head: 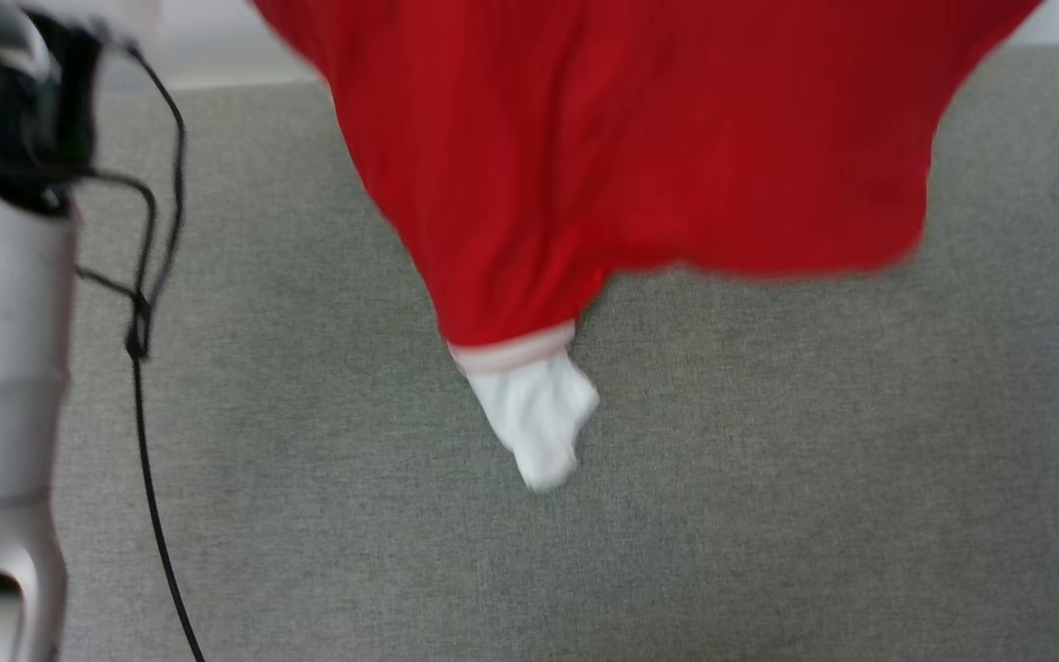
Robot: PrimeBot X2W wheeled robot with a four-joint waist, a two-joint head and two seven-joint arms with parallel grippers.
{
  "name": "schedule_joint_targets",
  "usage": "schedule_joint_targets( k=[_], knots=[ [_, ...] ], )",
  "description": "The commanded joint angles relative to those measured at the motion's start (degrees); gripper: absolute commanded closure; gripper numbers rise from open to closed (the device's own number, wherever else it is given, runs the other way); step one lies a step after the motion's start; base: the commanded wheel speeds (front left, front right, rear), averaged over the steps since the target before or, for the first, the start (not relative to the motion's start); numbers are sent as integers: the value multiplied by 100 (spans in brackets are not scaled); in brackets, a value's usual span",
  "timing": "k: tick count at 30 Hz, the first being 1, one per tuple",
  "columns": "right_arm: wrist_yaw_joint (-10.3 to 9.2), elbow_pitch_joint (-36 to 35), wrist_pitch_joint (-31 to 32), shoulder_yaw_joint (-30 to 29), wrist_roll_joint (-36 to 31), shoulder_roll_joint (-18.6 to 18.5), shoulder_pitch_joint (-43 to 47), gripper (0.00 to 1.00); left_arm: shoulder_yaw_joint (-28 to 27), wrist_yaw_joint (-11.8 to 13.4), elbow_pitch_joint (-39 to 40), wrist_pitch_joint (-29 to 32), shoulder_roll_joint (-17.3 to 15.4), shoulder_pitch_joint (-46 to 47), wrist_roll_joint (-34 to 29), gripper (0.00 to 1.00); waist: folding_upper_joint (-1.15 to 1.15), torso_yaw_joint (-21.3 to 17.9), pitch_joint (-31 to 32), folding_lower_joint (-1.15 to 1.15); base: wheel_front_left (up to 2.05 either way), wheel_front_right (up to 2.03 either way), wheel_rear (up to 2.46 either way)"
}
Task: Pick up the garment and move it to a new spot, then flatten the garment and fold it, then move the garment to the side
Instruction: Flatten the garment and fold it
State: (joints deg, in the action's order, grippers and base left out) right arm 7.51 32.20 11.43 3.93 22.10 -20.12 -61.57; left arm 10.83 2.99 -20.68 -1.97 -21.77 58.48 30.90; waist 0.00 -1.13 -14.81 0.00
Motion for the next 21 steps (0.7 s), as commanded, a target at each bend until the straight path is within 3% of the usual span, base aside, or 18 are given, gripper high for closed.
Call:
schedule_joint_targets(
  k=[1, 13, 21],
  knots=[
    [-4, 0, -42, -66, -75, -4, -375, 100, -36, -24, -137, -38, -83, 430, -54, 100, 0, -45, -254, 0, 0, 0, 0],
    [-6, 66, -163, -189, -247, -114, -2337, 100, -121, -92, -683, -54, -361, 2758, -243, 100, 0, -71, -1504, 0, 0, 0, 0],
    [-6, 316, -183, 18, -125, -103, -2999, 100, -148, -119, -977, -110, -311, 3230, -161, 100, 0, 28, -2384, 0, 0, 0, 0]
  ],
)
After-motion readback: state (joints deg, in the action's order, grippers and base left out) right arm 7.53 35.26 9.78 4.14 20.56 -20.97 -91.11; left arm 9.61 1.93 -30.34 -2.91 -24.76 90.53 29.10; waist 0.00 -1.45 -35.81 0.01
